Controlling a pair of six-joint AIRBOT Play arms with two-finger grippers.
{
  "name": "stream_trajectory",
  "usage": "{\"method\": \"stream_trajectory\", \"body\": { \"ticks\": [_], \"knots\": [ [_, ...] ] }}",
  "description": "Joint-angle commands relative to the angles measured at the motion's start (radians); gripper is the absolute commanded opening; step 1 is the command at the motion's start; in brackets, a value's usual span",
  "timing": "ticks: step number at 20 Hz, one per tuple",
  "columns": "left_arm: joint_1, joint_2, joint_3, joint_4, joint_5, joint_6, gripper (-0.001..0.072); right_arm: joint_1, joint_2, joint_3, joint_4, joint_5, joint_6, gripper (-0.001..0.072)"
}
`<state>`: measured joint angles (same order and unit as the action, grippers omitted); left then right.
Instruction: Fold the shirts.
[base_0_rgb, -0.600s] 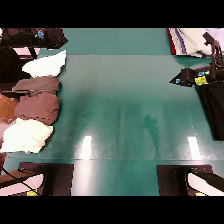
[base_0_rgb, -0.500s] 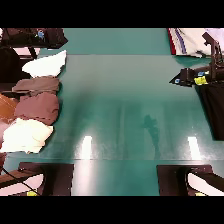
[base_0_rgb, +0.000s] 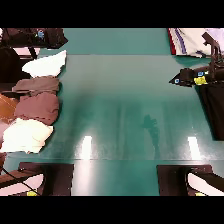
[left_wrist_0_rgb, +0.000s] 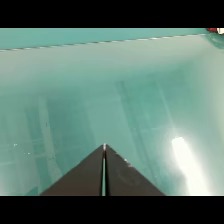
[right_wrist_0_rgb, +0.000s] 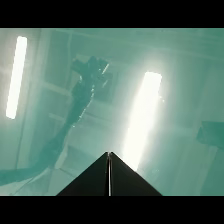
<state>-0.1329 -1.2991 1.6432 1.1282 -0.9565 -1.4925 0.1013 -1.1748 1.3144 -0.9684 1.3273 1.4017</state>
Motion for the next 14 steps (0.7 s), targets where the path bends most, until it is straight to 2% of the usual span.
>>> {"method": "stream_trajectory", "body": {
  "ticks": [1,3,5,6,7,8,10,11,14],
  "knots": [
    [0.001,0.001,0.0,0.0,0.0,0.0,0.0025,0.001,0.001,0.001,0.0,-0.001,0.0,0.0017],
    [0.001,0.001,0.0,0.0,0.006,0.0,0.0025,0.001,0.001,0.001,0.0,-0.004,0.0,0.0017],
    [0.001,-0.003,0.0,0.029,0.079,0.012,0.0027,0.001,0.001,0.001,0.0,-0.016,0.0,0.0017],
    [0.001,-0.008,0.0,0.092,0.109,0.03,0.0093,0.001,0.001,0.001,0.0,-0.021,0.0,0.0017],
    [0.001,-0.014,-0.002,0.194,0.138,0.032,0.0355,0.001,0.001,0.001,0.0,-0.026,0.0,0.0017],
    [0.001,-0.029,-0.002,0.304,0.151,0.015,0.0444,0.001,0.001,0.001,0.0,-0.027,0.0,0.0017],
    [0.008,-0.082,-0.004,0.536,0.151,-0.056,0.0432,0.001,0.001,0.001,0.0,-0.03,0.0,0.0017],
    [0.021,-0.121,-0.004,0.598,0.148,-0.088,0.0433,0.001,0.001,0.001,0.0,-0.035,0.0,0.0017],
    [0.117,-0.273,-0.004,0.615,0.162,-0.145,0.0434,0.001,0.001,0.001,0.009,-0.048,0.0,0.0017]
  ]
}}
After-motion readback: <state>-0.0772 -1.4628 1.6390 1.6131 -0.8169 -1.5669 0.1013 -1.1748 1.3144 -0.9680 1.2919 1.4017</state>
